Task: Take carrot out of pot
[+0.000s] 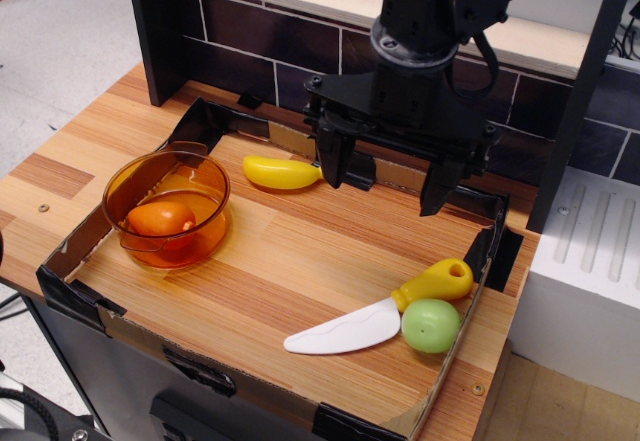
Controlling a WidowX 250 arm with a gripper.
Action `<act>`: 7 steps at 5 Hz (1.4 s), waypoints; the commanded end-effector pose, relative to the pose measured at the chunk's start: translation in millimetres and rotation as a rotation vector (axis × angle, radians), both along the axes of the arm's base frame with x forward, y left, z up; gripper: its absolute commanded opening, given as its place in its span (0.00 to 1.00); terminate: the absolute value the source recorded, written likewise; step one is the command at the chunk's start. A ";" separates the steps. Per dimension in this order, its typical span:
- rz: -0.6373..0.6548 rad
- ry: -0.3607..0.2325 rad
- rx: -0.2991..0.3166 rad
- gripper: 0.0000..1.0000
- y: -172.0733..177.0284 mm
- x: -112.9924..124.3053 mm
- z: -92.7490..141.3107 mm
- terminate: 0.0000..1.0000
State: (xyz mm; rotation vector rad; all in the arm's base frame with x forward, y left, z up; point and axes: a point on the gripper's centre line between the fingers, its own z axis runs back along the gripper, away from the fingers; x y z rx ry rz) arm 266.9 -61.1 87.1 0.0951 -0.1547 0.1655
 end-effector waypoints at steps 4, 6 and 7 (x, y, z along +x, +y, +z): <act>-0.691 0.121 0.030 1.00 87.0 0.8 36.6 0.00; -1.183 0.201 0.190 1.00 114.3 -8.7 35.7 0.00; -1.438 0.222 0.184 1.00 121.9 -8.6 23.4 0.00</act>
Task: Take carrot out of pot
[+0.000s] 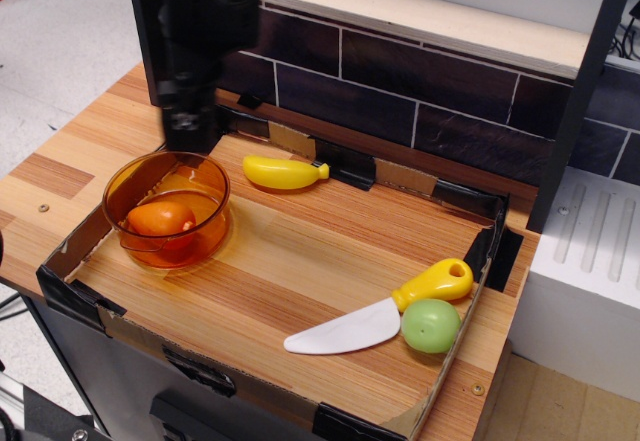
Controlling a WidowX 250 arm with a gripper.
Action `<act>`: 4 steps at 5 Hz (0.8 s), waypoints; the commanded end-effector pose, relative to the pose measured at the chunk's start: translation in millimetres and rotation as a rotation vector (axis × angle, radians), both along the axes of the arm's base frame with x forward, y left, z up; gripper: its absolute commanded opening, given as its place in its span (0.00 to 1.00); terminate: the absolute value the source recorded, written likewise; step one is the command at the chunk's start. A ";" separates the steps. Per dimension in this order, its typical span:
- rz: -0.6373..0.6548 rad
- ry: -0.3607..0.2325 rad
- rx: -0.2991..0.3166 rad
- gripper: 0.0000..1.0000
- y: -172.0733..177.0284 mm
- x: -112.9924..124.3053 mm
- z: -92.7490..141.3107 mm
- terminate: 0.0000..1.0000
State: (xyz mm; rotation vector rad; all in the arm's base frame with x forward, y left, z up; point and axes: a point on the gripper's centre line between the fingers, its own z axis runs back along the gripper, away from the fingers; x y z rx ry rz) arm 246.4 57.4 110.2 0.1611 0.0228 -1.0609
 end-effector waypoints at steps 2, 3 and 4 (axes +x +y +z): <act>-0.452 0.075 0.003 1.00 10.0 19.1 -38.9 0.00; -0.502 0.115 -0.008 1.00 11.6 15.4 -52.9 0.00; -0.539 0.114 -0.003 1.00 10.1 5.9 -56.9 0.00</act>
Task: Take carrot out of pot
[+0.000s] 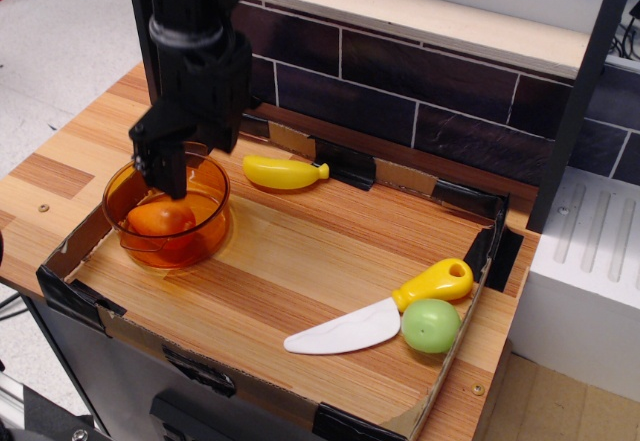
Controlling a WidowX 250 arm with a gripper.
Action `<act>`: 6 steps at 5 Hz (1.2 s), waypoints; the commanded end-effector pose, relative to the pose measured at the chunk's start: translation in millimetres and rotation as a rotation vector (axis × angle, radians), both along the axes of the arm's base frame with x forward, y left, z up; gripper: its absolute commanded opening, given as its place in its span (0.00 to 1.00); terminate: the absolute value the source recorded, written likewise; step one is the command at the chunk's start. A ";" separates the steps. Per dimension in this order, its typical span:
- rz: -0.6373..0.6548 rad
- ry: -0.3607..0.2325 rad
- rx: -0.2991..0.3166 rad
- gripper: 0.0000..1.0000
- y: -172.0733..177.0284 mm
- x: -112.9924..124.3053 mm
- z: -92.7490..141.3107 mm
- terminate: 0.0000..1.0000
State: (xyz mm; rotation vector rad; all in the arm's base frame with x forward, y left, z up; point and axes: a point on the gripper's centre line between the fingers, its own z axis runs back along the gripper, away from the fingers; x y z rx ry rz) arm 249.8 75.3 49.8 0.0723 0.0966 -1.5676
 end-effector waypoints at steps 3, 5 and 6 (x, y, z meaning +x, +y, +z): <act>-0.049 -0.047 0.030 1.00 -5.0 -7.2 -12.1 0.00; -0.046 -0.066 0.039 1.00 -2.2 -10.6 -17.6 0.00; -0.038 -0.063 0.049 1.00 -1.4 -9.8 -23.2 0.00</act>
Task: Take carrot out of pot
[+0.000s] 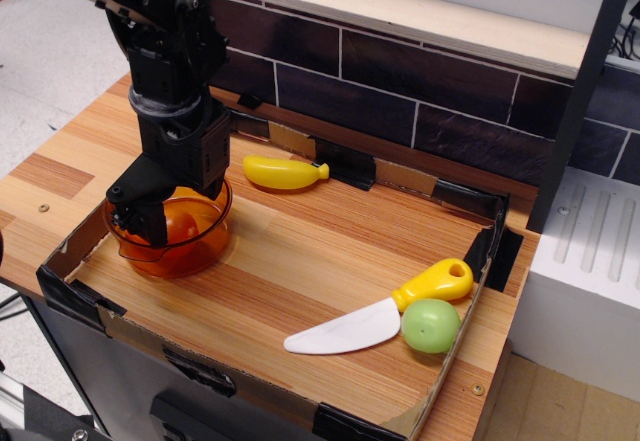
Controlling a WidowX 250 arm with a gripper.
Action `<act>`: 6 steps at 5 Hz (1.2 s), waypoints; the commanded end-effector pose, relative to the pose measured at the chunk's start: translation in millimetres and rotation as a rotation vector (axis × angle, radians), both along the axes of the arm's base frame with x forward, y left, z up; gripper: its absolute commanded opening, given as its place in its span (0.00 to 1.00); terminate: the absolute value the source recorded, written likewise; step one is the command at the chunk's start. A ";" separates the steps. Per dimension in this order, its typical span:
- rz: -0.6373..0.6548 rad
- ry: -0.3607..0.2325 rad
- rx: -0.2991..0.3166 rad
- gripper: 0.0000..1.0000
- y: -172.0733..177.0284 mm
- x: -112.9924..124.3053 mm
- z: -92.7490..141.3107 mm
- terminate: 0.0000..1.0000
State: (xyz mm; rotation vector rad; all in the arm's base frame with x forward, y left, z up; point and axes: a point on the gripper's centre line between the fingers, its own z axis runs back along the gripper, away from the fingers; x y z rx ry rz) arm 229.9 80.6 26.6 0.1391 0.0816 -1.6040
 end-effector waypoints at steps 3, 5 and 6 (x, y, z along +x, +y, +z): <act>0.053 -0.023 0.017 0.00 -4.0 15.3 -6.1 0.00; 0.139 -0.051 0.004 0.00 1.8 20.7 15.2 0.00; 0.194 -0.121 -0.004 0.00 2.9 23.5 44.8 0.00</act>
